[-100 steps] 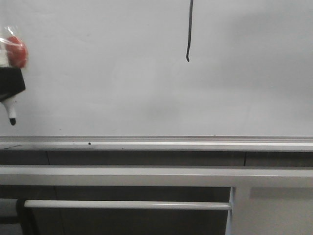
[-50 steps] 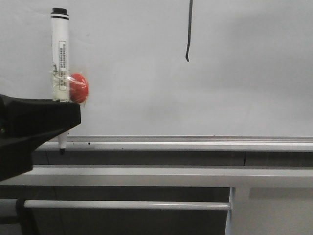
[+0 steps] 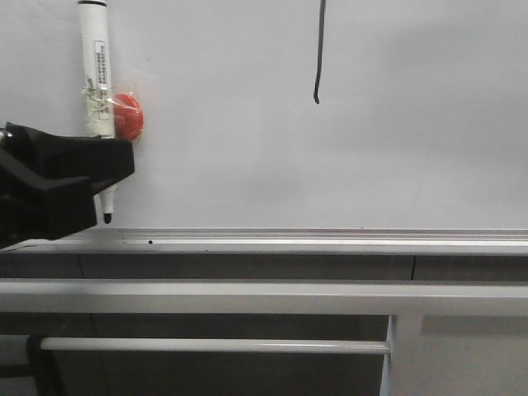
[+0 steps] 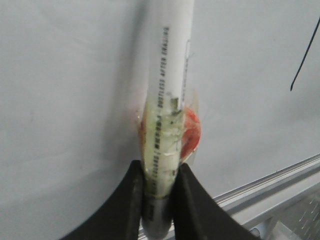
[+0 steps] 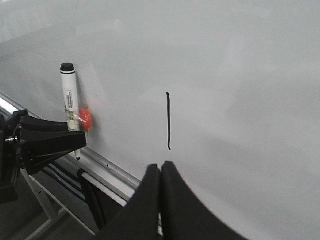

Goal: Write number 1 on whiteboard

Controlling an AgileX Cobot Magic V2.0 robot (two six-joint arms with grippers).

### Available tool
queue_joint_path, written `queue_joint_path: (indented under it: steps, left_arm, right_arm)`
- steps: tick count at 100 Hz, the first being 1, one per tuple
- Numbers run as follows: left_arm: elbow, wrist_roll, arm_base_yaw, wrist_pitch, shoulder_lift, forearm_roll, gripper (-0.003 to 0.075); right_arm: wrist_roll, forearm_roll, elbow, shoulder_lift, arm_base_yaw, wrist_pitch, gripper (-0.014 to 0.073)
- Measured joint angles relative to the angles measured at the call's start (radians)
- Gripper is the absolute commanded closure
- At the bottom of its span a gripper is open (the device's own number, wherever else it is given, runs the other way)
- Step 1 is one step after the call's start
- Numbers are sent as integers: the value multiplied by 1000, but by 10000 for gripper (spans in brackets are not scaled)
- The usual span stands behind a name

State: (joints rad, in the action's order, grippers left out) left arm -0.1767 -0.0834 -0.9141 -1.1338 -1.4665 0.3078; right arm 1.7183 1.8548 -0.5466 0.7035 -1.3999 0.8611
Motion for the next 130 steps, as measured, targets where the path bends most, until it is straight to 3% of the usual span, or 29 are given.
queue_joint_path:
  steps: [104,130]
  left_arm:
    - [-63,9,-12,4,-49,8,741]
    - [-71,130,-155,-1,-49,265,741]
  right_arm:
    - [0,0,0,0,0,0,657]
    - [0,1,0,0,0,0,657]
